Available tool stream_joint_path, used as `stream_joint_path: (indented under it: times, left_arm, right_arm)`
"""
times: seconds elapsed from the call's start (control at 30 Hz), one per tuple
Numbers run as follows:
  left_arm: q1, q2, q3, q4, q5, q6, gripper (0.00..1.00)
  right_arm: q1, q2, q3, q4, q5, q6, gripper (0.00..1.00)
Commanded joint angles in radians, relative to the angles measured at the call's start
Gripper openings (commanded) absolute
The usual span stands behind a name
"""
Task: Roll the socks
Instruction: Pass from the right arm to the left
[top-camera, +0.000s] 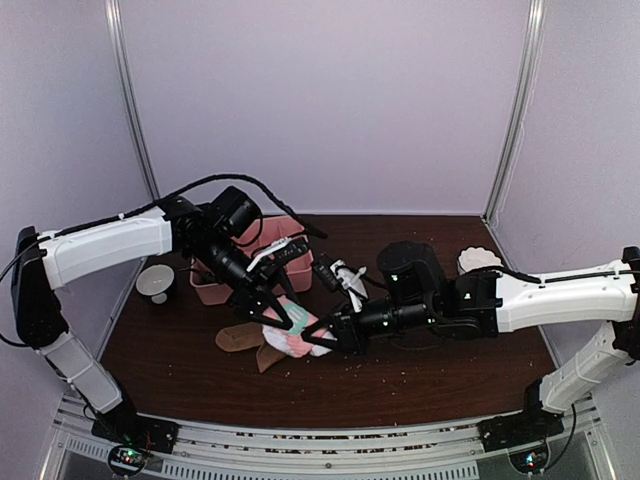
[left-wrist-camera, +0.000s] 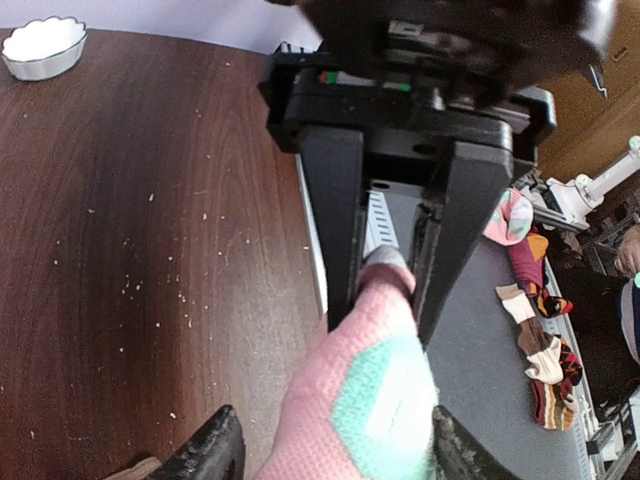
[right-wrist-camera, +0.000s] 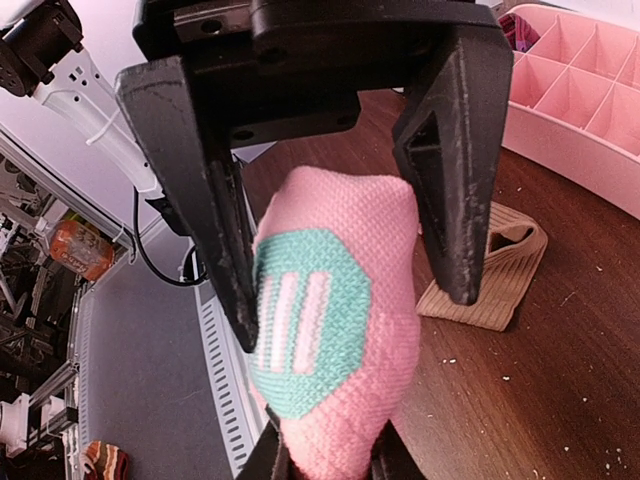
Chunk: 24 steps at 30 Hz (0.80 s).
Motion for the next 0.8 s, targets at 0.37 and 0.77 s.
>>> stream_joint_path:
  times: [0.37, 0.77]
  left_arm:
    - [0.016, 0.196, 0.235, -0.471, 0.216, 0.388, 0.0]
    - [0.278, -0.022, 0.204, 0.052, -0.639, -0.091, 0.0]
  right_arm:
    - [0.006, 0.01, 0.019, 0.13, 0.031, 0.008, 0.13]
    - [0.006, -0.15, -0.028, -0.112, 0.523, -0.042, 1.0]
